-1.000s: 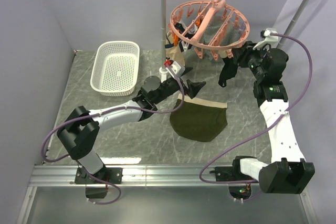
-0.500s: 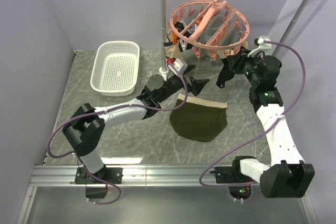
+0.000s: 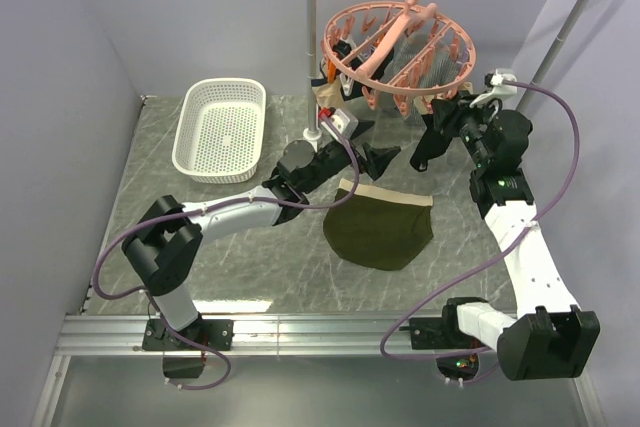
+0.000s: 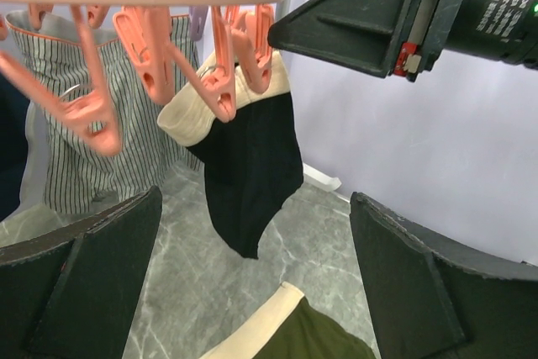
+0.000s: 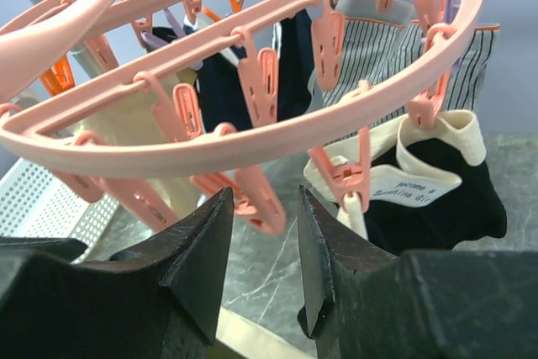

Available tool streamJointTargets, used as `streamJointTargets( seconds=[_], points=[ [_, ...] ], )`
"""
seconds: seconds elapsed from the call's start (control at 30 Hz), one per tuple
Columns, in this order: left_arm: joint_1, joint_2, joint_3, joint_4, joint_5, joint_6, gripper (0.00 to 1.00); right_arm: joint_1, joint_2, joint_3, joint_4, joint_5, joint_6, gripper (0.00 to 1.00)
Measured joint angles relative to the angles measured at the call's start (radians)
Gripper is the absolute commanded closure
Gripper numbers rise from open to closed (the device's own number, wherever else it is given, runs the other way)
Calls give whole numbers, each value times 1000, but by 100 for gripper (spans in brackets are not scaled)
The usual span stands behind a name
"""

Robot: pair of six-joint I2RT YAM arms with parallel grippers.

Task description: Clip the underwear to the hanger

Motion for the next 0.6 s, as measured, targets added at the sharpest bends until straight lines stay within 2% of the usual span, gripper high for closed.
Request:
streamJointTargets(
  seconds=[0.6],
  points=[
    [0, 63, 55, 4, -16, -5, 1, 3, 56, 10, 54, 6, 54, 58]
  ],
)
